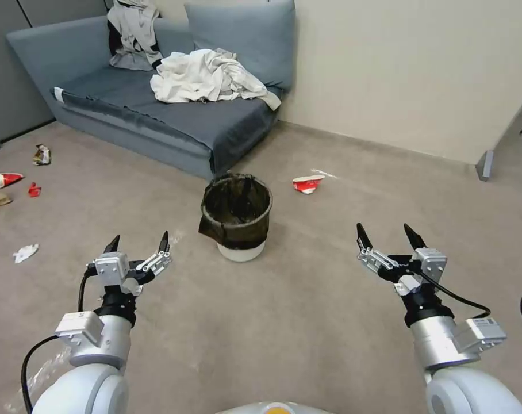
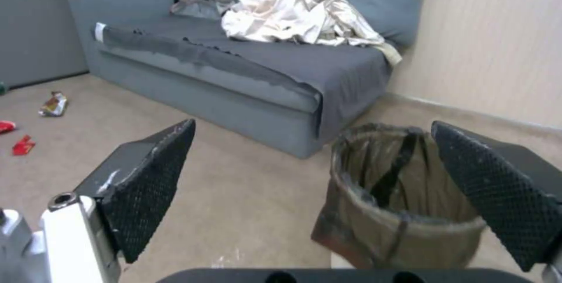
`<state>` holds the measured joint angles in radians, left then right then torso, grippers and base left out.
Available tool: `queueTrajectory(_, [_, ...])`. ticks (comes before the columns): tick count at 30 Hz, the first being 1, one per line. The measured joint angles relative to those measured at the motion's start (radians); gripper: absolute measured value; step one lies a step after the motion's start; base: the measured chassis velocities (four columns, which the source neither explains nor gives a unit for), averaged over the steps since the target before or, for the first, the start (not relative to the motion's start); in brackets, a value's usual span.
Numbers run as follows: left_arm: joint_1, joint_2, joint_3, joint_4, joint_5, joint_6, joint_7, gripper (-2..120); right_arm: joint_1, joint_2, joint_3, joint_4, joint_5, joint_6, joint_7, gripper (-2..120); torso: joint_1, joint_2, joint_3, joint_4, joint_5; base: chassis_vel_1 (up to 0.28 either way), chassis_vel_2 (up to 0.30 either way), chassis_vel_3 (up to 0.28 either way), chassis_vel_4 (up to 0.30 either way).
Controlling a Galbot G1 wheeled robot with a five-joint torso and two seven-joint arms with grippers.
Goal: Pick up the trash can from the floor.
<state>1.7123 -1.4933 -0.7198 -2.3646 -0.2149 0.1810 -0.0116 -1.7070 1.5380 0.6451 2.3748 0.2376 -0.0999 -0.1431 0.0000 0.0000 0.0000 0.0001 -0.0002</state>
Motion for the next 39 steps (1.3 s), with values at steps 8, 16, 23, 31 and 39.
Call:
queueTrajectory(8, [0.000, 0.000, 0.000, 0.000, 0.000, 0.000, -0.001, 100, -0.001, 0.000, 0.000, 0.000, 0.000, 0.001, 0.000, 100, 0.000, 0.000, 0.000, -0.0003, -0.0001, -0.181, 0.171, 0.172, -0.173])
queueTrajectory(16, [0.001, 0.001, -0.002, 0.001, 0.000, -0.001, -0.003, 100, -0.004, 0.001, 0.000, 0.001, -0.001, 0.006, -0.002, 100, 0.000, 0.000, 0.000, -0.0003, 0.0001, -0.166, 0.174, 0.166, -0.175])
queueTrajectory(23, [-0.002, 0.002, -0.002, 0.009, 0.000, -0.003, -0.004, 100, -0.003, -0.001, -0.001, 0.001, -0.001, 0.020, -0.005, 100, 0.000, 0.000, 0.000, 0.0000, 0.0003, -0.167, 0.174, 0.174, -0.172])
queueTrajectory(31, [-0.011, 0.013, 0.000, 0.027, -0.028, -0.004, -0.004, 100, -0.002, -0.006, -0.005, -0.007, -0.001, 0.059, -0.018, 100, 0.000, 0.000, 0.000, -0.0002, 0.0001, -0.102, 0.092, 0.107, -0.099])
queueTrajectory(39, [-0.009, 0.015, 0.006, 0.033, -0.033, -0.006, -0.004, 100, -0.007, -0.006, -0.008, -0.007, -0.001, 0.074, -0.026, 100, 0.000, 0.000, 0.000, -0.0001, 0.0002, 0.000, 0.000, 0.000, 0.000])
